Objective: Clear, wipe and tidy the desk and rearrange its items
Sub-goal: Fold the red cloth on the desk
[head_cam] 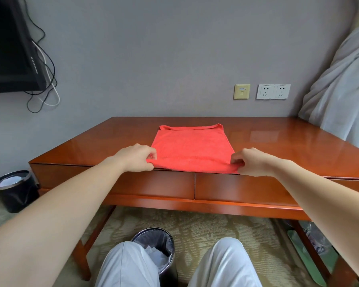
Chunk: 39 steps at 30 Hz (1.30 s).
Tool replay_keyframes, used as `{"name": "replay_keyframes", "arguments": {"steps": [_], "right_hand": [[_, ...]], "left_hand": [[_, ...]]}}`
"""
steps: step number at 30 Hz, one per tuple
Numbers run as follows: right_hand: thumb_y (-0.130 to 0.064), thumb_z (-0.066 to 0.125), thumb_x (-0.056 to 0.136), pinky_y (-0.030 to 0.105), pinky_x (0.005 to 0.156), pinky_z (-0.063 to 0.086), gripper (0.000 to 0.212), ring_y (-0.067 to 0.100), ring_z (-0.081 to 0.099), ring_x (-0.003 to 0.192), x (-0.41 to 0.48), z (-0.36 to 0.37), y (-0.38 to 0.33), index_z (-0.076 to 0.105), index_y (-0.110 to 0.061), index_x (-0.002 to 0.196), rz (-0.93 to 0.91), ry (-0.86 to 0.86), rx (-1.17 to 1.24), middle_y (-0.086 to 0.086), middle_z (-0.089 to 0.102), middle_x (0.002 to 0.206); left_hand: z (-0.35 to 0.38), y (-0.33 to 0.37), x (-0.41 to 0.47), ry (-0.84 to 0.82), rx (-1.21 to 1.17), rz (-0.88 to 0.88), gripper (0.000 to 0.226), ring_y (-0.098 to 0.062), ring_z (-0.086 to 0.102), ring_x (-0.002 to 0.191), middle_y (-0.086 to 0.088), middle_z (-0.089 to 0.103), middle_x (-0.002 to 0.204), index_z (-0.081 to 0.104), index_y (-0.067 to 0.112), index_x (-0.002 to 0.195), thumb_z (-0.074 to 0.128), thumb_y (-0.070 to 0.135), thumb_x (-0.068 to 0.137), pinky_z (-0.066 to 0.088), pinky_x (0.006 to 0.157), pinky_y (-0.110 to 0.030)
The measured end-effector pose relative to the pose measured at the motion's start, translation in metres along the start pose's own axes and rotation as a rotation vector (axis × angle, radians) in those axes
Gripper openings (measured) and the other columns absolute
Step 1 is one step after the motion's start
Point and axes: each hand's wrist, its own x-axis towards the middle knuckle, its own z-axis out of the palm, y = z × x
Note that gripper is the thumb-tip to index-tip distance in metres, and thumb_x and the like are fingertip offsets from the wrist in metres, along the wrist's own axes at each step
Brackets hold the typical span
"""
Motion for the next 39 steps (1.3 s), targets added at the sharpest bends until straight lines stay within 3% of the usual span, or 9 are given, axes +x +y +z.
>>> {"name": "replay_keyframes", "arguments": {"steps": [3, 6, 10, 15, 22, 27, 30, 36, 39], "right_hand": [[-0.013, 0.053, 0.079, 0.035, 0.078, 0.051, 0.024, 0.023, 0.055, 0.081, 0.001, -0.011, 0.001, 0.056, -0.036, 0.084, 0.024, 0.084, 0.071, -0.002, 0.063, 0.088], [-0.01, 0.053, 0.081, 0.026, 0.066, 0.042, 0.024, 0.017, 0.053, 0.073, 0.009, -0.021, 0.003, 0.057, -0.034, 0.08, 0.062, 0.196, 0.179, -0.01, 0.061, 0.078], [-0.007, 0.052, 0.084, 0.019, 0.056, 0.038, 0.027, 0.012, 0.055, 0.071, 0.027, -0.029, 0.01, 0.059, -0.032, 0.074, 0.115, 0.246, 0.311, -0.01, 0.063, 0.076], [-0.011, 0.056, 0.087, 0.024, 0.069, 0.037, 0.021, 0.02, 0.056, 0.086, 0.067, -0.033, 0.025, 0.066, -0.028, 0.081, 0.185, 0.264, 0.416, -0.004, 0.065, 0.084], [-0.009, 0.055, 0.087, 0.023, 0.067, 0.039, 0.024, 0.019, 0.059, 0.084, 0.123, -0.026, 0.042, 0.068, -0.028, 0.085, 0.221, 0.17, 0.344, -0.002, 0.067, 0.088], [-0.006, 0.053, 0.087, 0.023, 0.073, 0.043, 0.027, 0.019, 0.06, 0.089, 0.153, -0.025, 0.053, 0.071, -0.024, 0.095, 0.242, 0.151, 0.307, -0.003, 0.066, 0.091], [-0.004, 0.052, 0.086, 0.024, 0.069, 0.044, 0.028, 0.019, 0.06, 0.085, 0.166, -0.022, 0.061, 0.071, -0.023, 0.093, 0.254, 0.142, 0.312, -0.001, 0.07, 0.094], [-0.005, 0.051, 0.088, 0.028, 0.079, 0.049, 0.029, 0.023, 0.062, 0.089, 0.18, -0.002, 0.072, 0.069, -0.028, 0.086, 0.297, 0.103, 0.299, 0.002, 0.071, 0.101], [-0.008, 0.051, 0.09, 0.033, 0.085, 0.051, 0.026, 0.026, 0.064, 0.095, 0.181, 0.004, 0.073, 0.067, -0.029, 0.087, 0.303, 0.124, 0.297, 0.003, 0.072, 0.104]], "left_hand": [[-0.009, -0.006, 0.001, 0.069, -0.261, -0.027, 0.011, -0.023, 0.058, 0.104, 0.001, 0.064, 0.114, 0.062, 0.037, 0.095, 0.058, 0.028, 0.089, 0.044, 0.085, -0.034], [-0.013, -0.014, 0.015, 0.173, -0.505, -0.114, 0.009, -0.022, 0.058, 0.106, 0.002, 0.065, 0.108, 0.065, 0.029, 0.093, 0.059, 0.023, 0.09, 0.045, 0.085, -0.034], [-0.011, -0.025, 0.034, 0.152, -0.845, -0.192, 0.014, -0.018, 0.061, 0.104, -0.002, 0.065, 0.107, 0.066, 0.018, 0.103, 0.067, 0.027, 0.092, 0.051, 0.079, -0.031], [-0.008, -0.032, 0.068, 0.155, -1.046, -0.267, 0.026, -0.015, 0.062, 0.092, -0.005, 0.068, 0.106, 0.066, 0.01, 0.112, 0.065, 0.029, 0.094, 0.047, 0.069, -0.024], [0.005, -0.046, 0.12, 0.072, -1.024, -0.33, 0.028, -0.015, 0.062, 0.085, -0.004, 0.068, 0.096, 0.066, 0.012, 0.111, 0.058, 0.036, 0.098, 0.045, 0.067, -0.026], [0.01, -0.053, 0.152, 0.05, -1.035, -0.377, 0.033, -0.023, 0.064, 0.096, -0.01, 0.069, 0.106, 0.064, 0.01, 0.113, 0.056, 0.038, 0.099, 0.048, 0.08, -0.035], [0.017, -0.054, 0.168, 0.065, -1.028, -0.388, 0.035, -0.022, 0.064, 0.094, -0.01, 0.069, 0.106, 0.064, 0.006, 0.11, 0.055, 0.038, 0.099, 0.048, 0.076, -0.033], [0.042, -0.072, 0.186, 0.103, -0.746, -0.416, 0.041, -0.03, 0.064, 0.094, -0.007, 0.066, 0.097, 0.062, 0.021, 0.09, 0.049, 0.059, 0.095, 0.047, 0.084, -0.039], [0.043, -0.07, 0.186, 0.116, -0.597, -0.44, 0.05, -0.027, 0.062, 0.102, -0.001, 0.061, 0.101, 0.066, 0.013, 0.1, 0.045, 0.058, 0.097, 0.049, 0.091, -0.044]]}}
